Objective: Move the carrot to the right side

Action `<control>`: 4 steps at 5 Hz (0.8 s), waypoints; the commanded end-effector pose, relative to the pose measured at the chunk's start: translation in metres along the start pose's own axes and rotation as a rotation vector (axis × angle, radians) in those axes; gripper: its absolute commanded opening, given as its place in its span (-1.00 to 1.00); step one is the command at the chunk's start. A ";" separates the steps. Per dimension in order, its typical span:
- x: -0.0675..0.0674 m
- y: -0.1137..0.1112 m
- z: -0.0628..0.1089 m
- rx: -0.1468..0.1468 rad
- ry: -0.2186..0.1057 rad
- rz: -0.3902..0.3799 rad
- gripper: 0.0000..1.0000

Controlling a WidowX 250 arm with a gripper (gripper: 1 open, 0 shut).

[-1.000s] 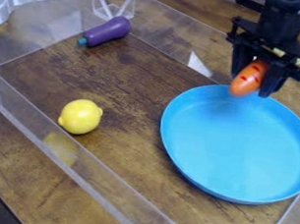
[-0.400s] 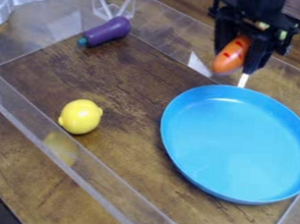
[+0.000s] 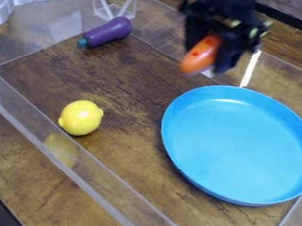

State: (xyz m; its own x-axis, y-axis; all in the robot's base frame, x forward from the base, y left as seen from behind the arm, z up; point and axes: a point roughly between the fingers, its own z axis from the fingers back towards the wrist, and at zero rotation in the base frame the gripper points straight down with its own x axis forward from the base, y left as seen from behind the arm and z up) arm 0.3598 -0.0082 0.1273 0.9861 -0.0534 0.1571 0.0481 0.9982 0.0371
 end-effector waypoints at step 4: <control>-0.024 0.063 -0.044 0.055 0.011 0.083 -1.00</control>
State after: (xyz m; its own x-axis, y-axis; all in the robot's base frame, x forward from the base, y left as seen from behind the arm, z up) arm 0.3421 0.0507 0.0670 0.9948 0.0190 0.1004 -0.0261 0.9972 0.0698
